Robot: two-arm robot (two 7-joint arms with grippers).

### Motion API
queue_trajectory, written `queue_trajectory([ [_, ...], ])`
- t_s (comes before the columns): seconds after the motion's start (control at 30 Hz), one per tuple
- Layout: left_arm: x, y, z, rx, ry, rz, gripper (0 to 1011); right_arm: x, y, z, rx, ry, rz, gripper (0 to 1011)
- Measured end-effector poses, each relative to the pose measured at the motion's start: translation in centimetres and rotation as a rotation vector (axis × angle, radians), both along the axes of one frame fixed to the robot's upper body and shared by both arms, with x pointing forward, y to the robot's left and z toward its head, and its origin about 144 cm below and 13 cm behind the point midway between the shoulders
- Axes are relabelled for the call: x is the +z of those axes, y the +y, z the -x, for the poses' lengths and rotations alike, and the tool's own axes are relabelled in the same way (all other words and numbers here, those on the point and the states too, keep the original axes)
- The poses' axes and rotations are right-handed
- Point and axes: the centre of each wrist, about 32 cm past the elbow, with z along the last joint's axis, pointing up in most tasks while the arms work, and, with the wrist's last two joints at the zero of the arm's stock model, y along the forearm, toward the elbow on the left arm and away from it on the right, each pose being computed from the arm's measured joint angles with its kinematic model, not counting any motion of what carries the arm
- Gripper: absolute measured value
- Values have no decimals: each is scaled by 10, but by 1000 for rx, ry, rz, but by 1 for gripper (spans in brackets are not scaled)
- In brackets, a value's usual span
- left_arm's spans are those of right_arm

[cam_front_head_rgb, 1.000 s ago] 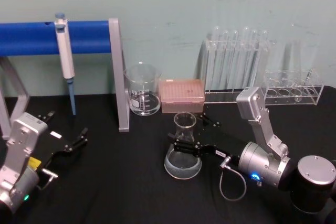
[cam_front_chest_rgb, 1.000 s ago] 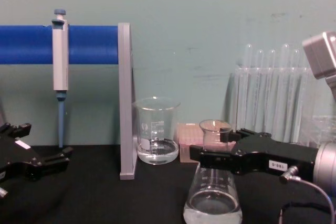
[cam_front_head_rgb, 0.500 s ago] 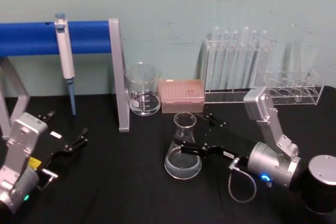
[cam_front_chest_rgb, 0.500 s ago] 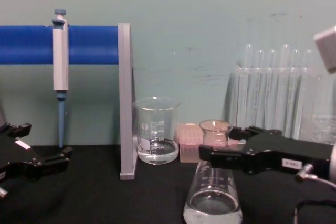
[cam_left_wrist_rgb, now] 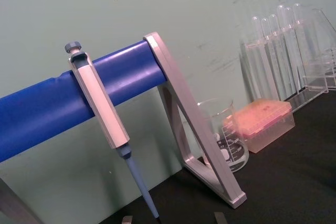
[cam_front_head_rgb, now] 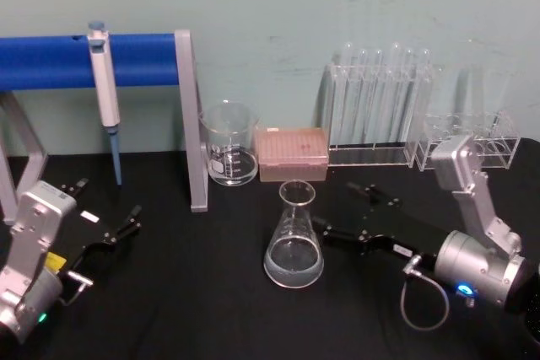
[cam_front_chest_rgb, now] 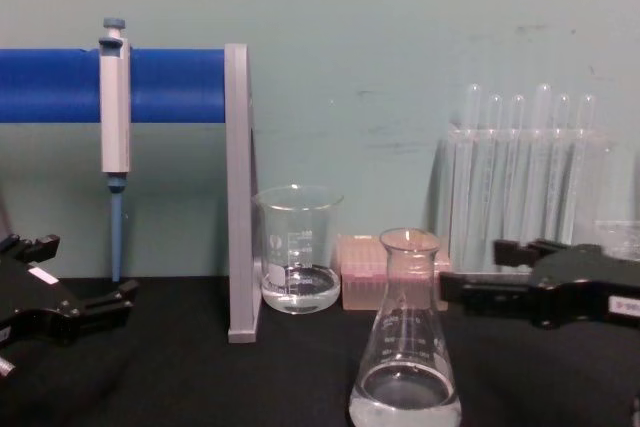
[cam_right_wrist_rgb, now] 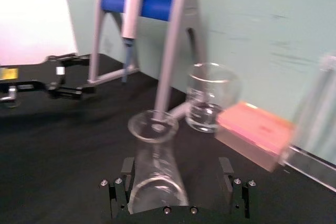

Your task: Grasp the erlenmeyer flask with one hand, shake it three times, then place it back.

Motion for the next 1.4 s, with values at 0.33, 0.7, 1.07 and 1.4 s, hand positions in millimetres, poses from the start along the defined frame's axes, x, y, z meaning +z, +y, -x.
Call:
queue_trajectory([
  [0.33, 0, 0, 0, 0, 0, 0, 1001, 0, -15, 2, -215, -26, -10, 1000],
  [0.7, 0, 0, 0, 0, 0, 0, 1001, -8, -13, 1, -413, -82, -19, 1000],
  [1.07, 0, 0, 0, 0, 0, 0, 1001, -18, -6, 1, -544, -65, -44, 1000],
  [1.4, 0, 0, 0, 0, 0, 0, 1001, -28, -1, 3, -601, -26, -43, 1000],
])
